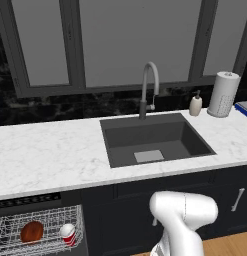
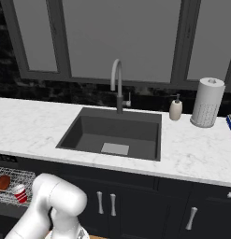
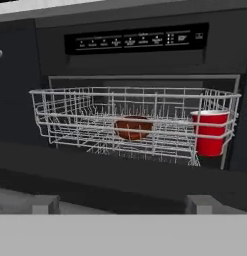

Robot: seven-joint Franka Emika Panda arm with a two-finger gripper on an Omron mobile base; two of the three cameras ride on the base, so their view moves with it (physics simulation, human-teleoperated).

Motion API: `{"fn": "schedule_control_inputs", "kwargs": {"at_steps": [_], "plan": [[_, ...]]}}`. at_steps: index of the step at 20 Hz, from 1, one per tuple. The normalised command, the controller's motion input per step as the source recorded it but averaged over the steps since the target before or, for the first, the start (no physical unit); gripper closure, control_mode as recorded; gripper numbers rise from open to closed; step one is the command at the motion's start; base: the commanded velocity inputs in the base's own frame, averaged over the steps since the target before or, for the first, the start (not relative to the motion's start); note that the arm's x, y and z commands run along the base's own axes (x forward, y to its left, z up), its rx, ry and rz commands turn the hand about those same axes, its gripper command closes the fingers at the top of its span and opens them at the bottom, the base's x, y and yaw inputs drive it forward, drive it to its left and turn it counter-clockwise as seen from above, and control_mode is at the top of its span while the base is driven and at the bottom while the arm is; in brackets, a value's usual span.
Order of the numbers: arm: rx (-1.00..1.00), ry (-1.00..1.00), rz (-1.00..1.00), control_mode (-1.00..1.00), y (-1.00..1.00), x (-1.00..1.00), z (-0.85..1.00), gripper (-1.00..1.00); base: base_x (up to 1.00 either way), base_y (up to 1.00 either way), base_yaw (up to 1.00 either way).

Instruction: Pick up the cup and bowl from the counter, place them in the dishwasher, and close the dishwasher door.

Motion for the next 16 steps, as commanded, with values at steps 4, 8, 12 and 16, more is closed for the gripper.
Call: {"fn": "schedule_control_inputs", "kwargs": {"at_steps": [4, 8, 12, 16], "plan": [[-0.01, -0.20, 0.00, -1.00, 0.56, -0.62, -1.00, -1.00, 0.00, 0.00, 0.00], [-0.04, -0.11, -0.04, -1.00, 0.03, 0.64, -1.00, -1.00, 0.00, 0.00, 0.00], [-0.03, 0.00, -0.08, -1.00, 0.00, 0.72, -1.00, -1.00, 0.00, 0.00, 0.00], [-0.07, 0.00, -0.11, -1.00, 0.00, 0.56, -1.00, -1.00, 0.00, 0.00, 0.00]]}}
